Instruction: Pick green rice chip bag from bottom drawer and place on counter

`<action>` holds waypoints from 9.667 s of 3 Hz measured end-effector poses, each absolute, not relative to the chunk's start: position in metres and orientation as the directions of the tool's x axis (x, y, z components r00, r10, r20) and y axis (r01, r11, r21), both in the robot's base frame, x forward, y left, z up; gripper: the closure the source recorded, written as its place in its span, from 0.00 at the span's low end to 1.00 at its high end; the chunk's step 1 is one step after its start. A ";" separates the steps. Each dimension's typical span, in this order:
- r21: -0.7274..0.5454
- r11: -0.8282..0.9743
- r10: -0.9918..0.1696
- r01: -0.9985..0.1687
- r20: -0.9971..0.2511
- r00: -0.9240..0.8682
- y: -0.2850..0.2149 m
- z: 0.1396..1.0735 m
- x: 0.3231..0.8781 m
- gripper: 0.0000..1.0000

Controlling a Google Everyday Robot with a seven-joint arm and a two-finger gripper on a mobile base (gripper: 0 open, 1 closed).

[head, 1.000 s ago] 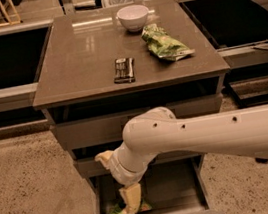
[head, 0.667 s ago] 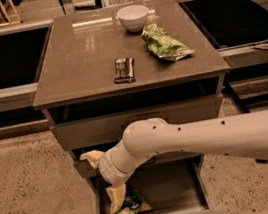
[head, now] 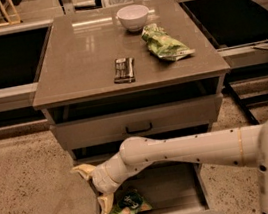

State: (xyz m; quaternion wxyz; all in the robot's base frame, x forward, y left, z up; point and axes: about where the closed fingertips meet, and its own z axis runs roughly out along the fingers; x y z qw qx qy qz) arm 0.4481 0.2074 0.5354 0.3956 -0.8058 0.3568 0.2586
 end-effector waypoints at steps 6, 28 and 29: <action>-0.325 -0.195 -0.690 -0.925 -0.625 0.366 0.045 0.372 0.393 0.00; -0.728 -0.400 -0.256 -0.557 -0.495 0.830 0.081 0.645 0.476 1.00; -0.731 -0.415 -0.250 -0.542 -0.481 0.840 0.084 0.649 0.478 1.00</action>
Offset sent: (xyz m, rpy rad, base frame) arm -0.0270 0.0104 -0.0796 -0.0917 0.0491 0.1045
